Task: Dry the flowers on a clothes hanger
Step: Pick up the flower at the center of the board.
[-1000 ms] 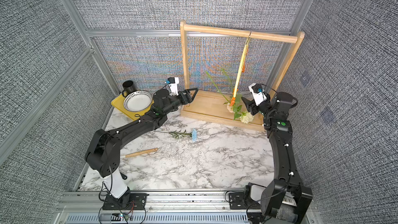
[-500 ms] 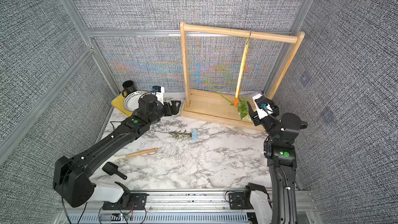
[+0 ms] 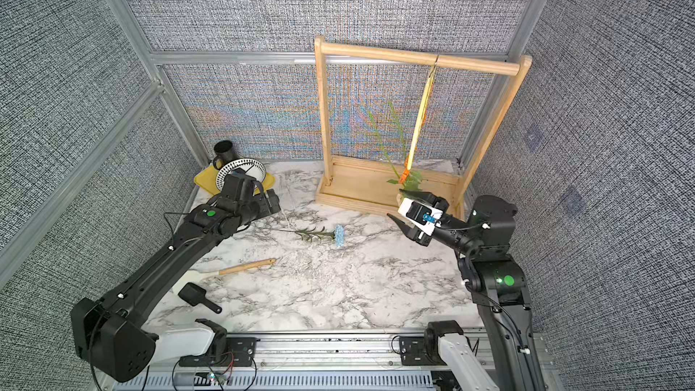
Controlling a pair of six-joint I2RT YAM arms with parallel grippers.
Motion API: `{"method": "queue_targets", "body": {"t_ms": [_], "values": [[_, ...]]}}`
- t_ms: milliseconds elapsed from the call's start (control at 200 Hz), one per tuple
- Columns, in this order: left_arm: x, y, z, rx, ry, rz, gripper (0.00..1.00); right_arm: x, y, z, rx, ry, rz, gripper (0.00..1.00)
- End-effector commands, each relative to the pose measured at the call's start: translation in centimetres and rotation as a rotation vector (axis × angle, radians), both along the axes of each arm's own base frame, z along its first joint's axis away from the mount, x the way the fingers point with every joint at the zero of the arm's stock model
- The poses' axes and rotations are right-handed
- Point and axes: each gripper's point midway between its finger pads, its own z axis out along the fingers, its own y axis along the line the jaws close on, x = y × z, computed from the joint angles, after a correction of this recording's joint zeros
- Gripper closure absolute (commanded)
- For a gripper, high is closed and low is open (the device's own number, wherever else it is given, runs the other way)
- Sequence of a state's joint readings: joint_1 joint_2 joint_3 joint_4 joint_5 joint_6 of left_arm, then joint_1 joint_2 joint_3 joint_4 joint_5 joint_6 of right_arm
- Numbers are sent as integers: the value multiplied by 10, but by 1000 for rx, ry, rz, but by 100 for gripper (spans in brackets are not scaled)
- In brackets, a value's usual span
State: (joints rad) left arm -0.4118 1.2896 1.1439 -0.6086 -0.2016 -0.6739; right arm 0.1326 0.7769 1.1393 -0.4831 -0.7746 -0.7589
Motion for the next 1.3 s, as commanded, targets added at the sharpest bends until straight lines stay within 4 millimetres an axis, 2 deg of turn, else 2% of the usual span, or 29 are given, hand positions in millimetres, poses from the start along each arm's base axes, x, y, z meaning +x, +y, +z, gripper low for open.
{"method": "queue_targets", "body": {"t_ms": [0, 95, 225, 305, 425, 601, 761, 946, 1296], "values": [[-26, 30, -29, 21, 153, 113, 0, -6, 17, -25, -52, 86, 59, 38], [-39, 45, -48, -3, 247, 189, 3, -3, 41, -54, -130, 156, 90, 37], [-54, 61, -67, -4, 367, 275, 11, 0, 87, -103, -300, 223, 113, 34], [-59, 68, -75, -19, 417, 322, 13, 13, 110, -128, -345, 308, 89, 34], [-66, 77, -88, -69, 481, 397, 16, 31, 141, -153, -375, 419, 102, 34], [-64, 85, -96, -126, 497, 453, 17, 36, 185, -176, -392, 435, 176, 34], [-61, 90, -95, -121, 478, 459, 16, 50, 198, -201, -398, 491, 141, 35], [-61, 94, -103, -106, 501, 472, 13, 67, 206, -233, -423, 543, 86, 36], [-54, 89, -119, -134, 550, 452, 13, 103, 217, -288, -447, 650, -1, 37]]}}
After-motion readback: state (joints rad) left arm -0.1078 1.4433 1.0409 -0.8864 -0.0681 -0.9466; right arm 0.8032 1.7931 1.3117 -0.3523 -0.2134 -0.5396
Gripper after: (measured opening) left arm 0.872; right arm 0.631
